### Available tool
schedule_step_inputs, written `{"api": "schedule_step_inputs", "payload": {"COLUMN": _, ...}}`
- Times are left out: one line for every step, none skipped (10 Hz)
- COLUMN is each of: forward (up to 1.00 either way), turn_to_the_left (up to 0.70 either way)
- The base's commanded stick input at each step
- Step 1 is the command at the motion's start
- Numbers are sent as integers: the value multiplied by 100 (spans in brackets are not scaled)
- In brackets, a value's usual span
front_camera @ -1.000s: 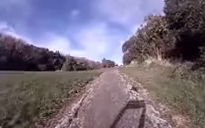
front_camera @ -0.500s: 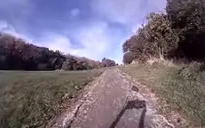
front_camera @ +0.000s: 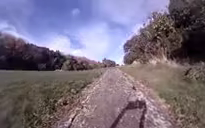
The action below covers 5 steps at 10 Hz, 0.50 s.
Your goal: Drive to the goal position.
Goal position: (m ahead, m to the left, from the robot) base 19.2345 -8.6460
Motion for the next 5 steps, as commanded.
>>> {"api": "schedule_step_inputs", "payload": {"forward": 70, "turn_to_the_left": -14}}
{"api": "schedule_step_inputs", "payload": {"forward": 70, "turn_to_the_left": -14}}
{"api": "schedule_step_inputs", "payload": {"forward": 70, "turn_to_the_left": -14}}
{"api": "schedule_step_inputs", "payload": {"forward": 70, "turn_to_the_left": -14}}
{"api": "schedule_step_inputs", "payload": {"forward": 70, "turn_to_the_left": -14}}
